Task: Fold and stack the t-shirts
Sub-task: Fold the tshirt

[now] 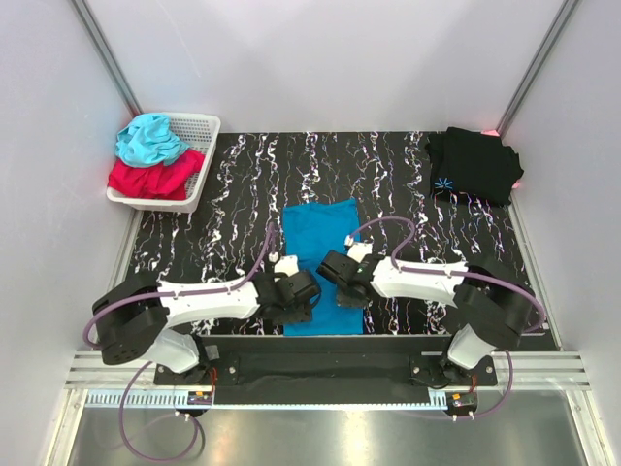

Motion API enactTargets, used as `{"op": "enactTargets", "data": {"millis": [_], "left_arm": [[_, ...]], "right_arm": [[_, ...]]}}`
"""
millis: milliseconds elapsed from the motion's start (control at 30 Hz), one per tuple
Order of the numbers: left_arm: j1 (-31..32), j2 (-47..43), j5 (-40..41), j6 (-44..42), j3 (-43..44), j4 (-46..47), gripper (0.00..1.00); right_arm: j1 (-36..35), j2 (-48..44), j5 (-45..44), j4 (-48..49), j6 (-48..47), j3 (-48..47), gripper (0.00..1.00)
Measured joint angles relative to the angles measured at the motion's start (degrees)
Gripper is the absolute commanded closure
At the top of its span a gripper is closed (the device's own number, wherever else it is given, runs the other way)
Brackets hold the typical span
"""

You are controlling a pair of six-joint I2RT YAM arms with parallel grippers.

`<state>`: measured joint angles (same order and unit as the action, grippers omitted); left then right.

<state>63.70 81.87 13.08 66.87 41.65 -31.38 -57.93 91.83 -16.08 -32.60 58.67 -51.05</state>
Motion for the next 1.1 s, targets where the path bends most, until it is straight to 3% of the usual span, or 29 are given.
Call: {"op": "enactTargets", "data": {"millis": [167,333,533,733,900,1100], "left_arm": [[-0.7,-2.1,1.1,1.7,-0.7,-2.9,0.44],[-2.8,-7.2,4.6,0.8,-1.6,-15.0,0.42],[-4.4,-13.7,8.9,-2.1,5.3,-24.1,0.41],[-4.6,-17.2,9.6,-6.7,10.0,-23.1,0.41],[-6.8,-12.8,8.5,-10.8,10.3,-19.4,0.41],[-11.9,-13.4,0.2,-13.4,1.7,-7.7,0.41]], "right_arm": [[-0.3,1.2,-1.3,-3.8,-1.0,-2.4,0.79],[-0.3,-0.4,-6.0,-11.3,-3.1,-4.5,0.76],[-0.2,-4.5,-11.2,-17.4,-6.2,-13.4,0.74],[-0.2,-5.7,-13.7,-18.9,-7.9,-17.4,0.74],[-0.2,-5.1,-14.5,-20.3,-8.3,-17.5,0.73],[-0.2,-6.5,-13.5,-18.3,-8.8,-14.4,0.72]]}}
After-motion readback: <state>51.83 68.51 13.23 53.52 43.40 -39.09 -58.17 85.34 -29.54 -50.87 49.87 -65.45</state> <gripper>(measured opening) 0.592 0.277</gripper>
